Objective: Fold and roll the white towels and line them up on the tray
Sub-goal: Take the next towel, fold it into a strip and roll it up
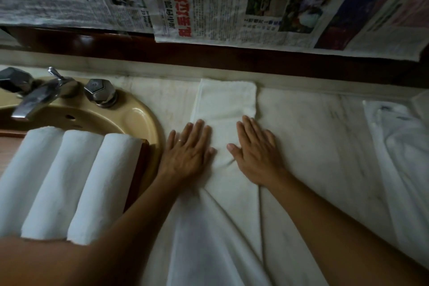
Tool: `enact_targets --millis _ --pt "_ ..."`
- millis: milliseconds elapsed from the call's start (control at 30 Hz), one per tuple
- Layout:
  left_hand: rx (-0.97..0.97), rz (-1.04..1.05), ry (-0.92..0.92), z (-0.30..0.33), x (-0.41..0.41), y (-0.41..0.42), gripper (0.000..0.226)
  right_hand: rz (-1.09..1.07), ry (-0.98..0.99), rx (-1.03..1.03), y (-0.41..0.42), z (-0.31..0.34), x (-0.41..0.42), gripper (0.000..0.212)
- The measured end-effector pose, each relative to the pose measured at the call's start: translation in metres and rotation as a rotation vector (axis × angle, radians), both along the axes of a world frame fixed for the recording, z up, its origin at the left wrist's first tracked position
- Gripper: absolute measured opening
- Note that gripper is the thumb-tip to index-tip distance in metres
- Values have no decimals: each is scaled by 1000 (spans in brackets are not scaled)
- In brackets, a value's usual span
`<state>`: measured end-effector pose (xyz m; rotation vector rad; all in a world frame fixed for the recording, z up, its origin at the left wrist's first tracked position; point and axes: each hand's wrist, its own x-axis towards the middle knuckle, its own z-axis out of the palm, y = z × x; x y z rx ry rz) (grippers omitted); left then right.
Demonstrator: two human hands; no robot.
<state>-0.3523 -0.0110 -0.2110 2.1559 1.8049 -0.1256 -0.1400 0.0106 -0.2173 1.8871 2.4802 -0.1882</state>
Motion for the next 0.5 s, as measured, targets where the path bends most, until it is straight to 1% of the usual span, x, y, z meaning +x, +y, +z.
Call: enact_targets --millis 67,133,233,333,400,500 --pt "34 30 11 5 6 -8 68 -13 38 32 -8 6 -6 74" --pt "59 77 -27 10 15 -36 67 -57 102 59 -40 8 -7 69" --pt "13 37 -37 10 14 -78 67 -37 53 3 -85 0 3 74" --pt "41 5 -28 1 1 -67 71 -20 9 -7 -72 -4 14 77" --pt "50 -10 3 3 0 -58 69 -39 -26 9 -62 1 10 76" --pt "33 63 -33 13 17 -85 71 -60 -3 53 -79 7 -1 68"
